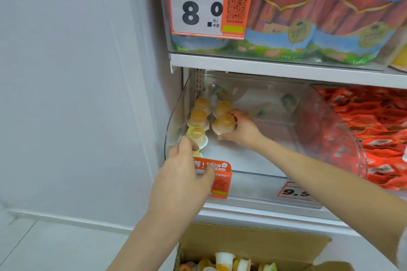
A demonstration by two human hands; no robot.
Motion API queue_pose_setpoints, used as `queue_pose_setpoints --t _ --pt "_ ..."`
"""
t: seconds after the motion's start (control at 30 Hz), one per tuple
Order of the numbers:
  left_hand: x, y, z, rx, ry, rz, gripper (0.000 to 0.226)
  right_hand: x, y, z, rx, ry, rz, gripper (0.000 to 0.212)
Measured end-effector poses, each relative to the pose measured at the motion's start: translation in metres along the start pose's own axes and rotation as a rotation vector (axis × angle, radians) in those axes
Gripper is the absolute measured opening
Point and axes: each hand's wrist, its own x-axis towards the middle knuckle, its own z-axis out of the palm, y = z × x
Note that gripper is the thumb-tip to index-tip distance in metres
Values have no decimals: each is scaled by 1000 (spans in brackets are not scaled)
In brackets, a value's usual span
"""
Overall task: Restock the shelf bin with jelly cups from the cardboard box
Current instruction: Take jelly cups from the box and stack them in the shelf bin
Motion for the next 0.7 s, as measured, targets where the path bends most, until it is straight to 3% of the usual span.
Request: queue_pose_setpoints --t 0.33,0.7 --pt "-2 -1 0 -5 6 15 28 2 -4 7 -57 16 21 74" --pt "-2 2 2 -1 10 25 29 0 -18 11 -151 48 12 43"
